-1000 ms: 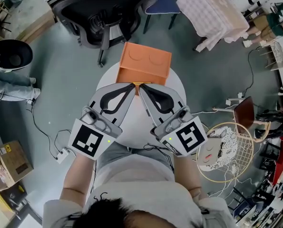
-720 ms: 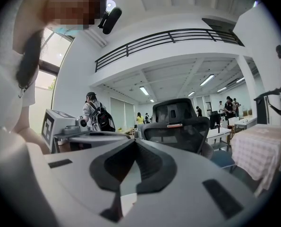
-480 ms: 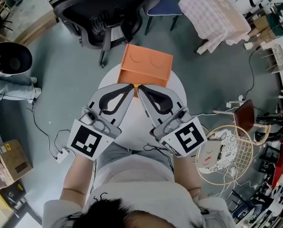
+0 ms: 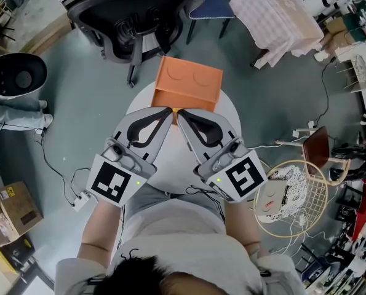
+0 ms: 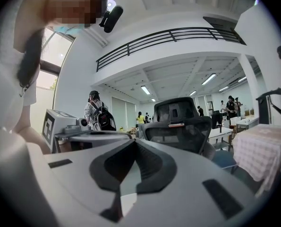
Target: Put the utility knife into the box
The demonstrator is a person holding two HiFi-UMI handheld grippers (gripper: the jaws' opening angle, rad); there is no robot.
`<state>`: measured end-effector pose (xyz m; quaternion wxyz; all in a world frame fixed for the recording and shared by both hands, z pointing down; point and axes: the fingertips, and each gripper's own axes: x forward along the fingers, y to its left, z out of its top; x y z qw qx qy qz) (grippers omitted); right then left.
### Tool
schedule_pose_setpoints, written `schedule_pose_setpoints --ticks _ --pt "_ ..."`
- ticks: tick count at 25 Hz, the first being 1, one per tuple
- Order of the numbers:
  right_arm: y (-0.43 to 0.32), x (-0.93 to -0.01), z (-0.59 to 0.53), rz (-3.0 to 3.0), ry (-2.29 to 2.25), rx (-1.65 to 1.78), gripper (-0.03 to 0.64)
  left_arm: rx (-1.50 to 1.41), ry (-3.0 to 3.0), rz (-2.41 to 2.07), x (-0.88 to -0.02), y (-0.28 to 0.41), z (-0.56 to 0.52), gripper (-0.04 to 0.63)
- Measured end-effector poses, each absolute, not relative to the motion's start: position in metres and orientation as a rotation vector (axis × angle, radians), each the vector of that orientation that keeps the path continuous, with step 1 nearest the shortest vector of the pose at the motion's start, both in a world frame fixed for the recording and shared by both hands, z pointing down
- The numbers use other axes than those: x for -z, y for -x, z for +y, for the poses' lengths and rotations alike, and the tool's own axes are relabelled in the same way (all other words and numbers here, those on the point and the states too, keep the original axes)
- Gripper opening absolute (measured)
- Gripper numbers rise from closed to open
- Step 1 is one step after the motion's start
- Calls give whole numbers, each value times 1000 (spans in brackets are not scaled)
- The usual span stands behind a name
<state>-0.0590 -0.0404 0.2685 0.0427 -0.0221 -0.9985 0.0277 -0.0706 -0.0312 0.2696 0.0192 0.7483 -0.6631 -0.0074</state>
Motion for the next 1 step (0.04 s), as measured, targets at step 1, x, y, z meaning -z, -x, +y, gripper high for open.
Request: schedule_pose_setpoints --ticks 1 --pt "58 -267 -40 -3055 67 -84 8 26 -2323 -2058 -268 70 -31 9"
